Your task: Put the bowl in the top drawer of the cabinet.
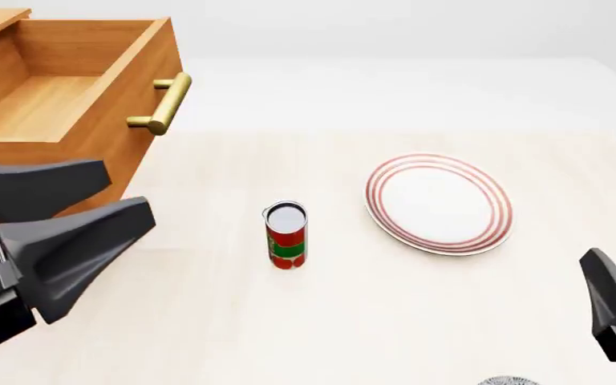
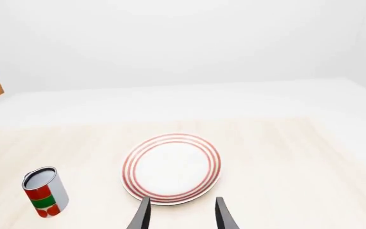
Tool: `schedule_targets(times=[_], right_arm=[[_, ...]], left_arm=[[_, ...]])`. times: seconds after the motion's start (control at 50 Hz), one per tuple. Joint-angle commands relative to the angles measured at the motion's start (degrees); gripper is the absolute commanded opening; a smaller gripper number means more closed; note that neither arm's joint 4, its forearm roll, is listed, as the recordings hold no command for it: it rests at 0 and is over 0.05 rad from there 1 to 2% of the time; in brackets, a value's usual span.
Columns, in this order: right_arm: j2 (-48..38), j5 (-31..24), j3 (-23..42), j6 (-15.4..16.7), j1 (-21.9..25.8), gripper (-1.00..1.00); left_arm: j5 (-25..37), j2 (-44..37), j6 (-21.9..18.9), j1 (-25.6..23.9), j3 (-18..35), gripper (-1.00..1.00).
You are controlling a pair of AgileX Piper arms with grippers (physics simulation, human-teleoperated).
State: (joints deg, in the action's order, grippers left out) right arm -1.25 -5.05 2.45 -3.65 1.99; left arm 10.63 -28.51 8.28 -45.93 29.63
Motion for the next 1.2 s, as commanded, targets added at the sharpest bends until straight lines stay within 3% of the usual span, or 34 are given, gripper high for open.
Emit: schedule_targets(times=[0.02, 0.14, 0.38, 0.64, 0.96, 1.2], right_arm=[[0.0, 0.0, 0.0, 0.0, 0.0, 1.00], [0.0, 0.0, 0.0, 0.0, 0.0, 1.00], [0.0, 0.0, 0.0, 0.0, 0.0, 1.00], [0.0, 0.0, 0.0, 0.0, 0.0, 1.00], [0.0, 0.0, 0.0, 0.0, 0.0, 1.00], [0.0, 0.0, 0.0, 0.0, 0.0, 1.00]], left_arm=[[-1.3, -2.9, 5.8, -3.1, 0.6, 1.00], [-1.9, -4.1, 7.2, -3.8, 0.6, 1.00], [-4.3, -7.7, 15.6, -5.1, -1.1, 1.00], [-7.2, -11.3, 19.8, -6.0, -2.4, 1.00], [-14.1, -17.5, 32.0, -5.2, -7.5, 1.00], [-17.1, -21.4, 34.9, -5.3, -8.2, 1.00]])
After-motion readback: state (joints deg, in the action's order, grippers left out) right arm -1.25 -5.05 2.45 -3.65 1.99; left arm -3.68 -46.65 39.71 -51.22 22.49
